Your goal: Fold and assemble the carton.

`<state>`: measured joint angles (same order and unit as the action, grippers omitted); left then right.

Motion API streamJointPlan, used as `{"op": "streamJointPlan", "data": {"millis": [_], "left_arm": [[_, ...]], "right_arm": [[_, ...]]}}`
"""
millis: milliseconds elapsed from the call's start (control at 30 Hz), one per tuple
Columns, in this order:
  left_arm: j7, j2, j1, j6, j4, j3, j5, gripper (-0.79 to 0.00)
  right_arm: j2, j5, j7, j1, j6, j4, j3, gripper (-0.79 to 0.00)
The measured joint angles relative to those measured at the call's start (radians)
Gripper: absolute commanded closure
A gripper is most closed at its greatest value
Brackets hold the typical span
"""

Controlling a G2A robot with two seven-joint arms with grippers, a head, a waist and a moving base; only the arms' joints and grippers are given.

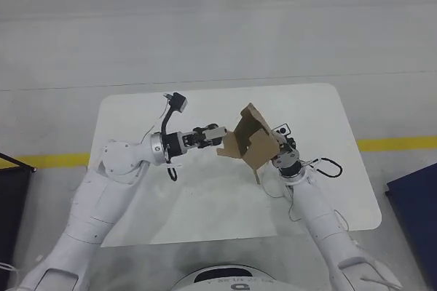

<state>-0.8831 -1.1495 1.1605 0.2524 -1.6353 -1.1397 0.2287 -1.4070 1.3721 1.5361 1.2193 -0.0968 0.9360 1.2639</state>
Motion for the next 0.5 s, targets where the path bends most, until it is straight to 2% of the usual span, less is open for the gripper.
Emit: {"op": "streamJointPlan", "data": {"millis": [300, 500], "left_arm": [[0.081, -0.01, -0.043, -0.102, -0.02, 0.057, -0.111, -0.785], [0.13, -0.019, -0.052, -0.115, -0.016, 0.07, -0.058, -0.785]], "right_arm": [[0.007, -0.075, 0.0, 0.024, -0.032, 0.043, 0.007, 0.0], [0.01, -0.094, 0.0, 0.038, -0.037, 0.049, 0.012, 0.0]]}}
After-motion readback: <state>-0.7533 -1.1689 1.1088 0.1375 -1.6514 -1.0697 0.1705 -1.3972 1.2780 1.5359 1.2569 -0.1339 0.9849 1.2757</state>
